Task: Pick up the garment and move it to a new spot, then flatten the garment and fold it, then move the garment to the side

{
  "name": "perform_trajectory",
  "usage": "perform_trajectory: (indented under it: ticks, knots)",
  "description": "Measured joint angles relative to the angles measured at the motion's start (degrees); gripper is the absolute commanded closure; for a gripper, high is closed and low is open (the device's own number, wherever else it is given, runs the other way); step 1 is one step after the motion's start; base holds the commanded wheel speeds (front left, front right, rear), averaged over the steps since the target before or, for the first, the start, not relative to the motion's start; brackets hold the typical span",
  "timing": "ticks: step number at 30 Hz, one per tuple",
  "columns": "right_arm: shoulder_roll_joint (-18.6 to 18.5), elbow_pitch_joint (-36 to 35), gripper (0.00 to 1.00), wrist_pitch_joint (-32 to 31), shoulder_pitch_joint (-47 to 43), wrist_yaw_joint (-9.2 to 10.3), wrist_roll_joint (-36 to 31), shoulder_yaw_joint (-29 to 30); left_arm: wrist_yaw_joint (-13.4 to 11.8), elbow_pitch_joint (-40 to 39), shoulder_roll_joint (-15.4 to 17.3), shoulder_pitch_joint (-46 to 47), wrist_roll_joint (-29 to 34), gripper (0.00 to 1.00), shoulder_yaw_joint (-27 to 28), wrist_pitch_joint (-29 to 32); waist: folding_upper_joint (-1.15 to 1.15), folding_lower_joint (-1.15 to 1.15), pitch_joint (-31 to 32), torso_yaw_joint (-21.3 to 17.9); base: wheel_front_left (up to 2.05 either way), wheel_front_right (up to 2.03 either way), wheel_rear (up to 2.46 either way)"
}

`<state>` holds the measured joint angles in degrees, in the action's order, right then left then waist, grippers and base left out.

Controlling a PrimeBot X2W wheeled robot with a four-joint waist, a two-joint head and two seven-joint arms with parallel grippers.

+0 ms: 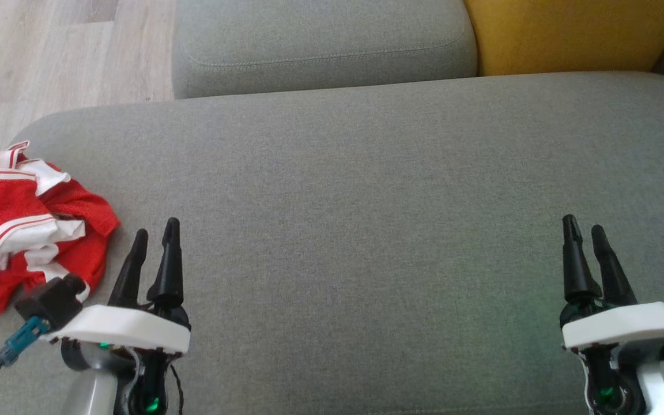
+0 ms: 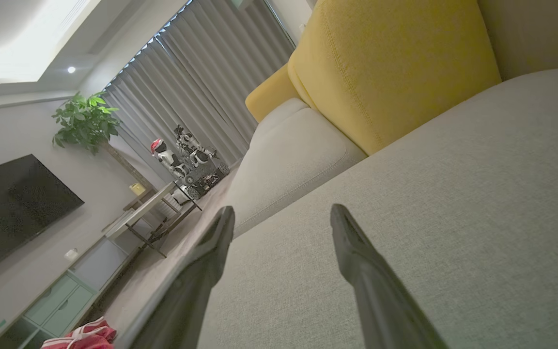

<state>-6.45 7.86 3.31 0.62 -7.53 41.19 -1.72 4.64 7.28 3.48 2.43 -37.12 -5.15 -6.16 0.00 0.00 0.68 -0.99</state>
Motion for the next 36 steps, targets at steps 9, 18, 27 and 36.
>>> perform_trajectory:
  ticks: [9,18,27,36]
  knots:
    - [0.0,0.0,0.0,0.9,-0.1,0.0,-6.1,-0.6,-1.7,0.3,0.5,-1.8,6.1,0.0,-1.8,-1.1,0.0,0.0,0.4,-0.2,0.0,0.0,0.0]
    - [0.1,0.2,0.0,1.7,-0.4,0.0,-13.1,-0.6,-3.3,1.3,1.8,-2.4,12.8,0.0,-3.4,-2.7,0.0,0.0,0.8,-0.4,0.0,0.0,0.0]
    - [0.3,0.6,0.0,2.2,-1.6,0.0,-20.0,-0.6,-5.2,1.8,2.7,-3.4,19.0,0.0,-4.5,-4.1,0.0,0.0,1.2,-0.3,0.0,0.0,0.0]
    - [0.5,0.8,0.0,2.8,-1.6,0.0,-26.1,-0.7,-6.2,2.9,3.1,-3.6,24.1,0.0,-5.4,-5.6,0.0,0.0,1.8,-0.2,0.0,0.0,0.0]
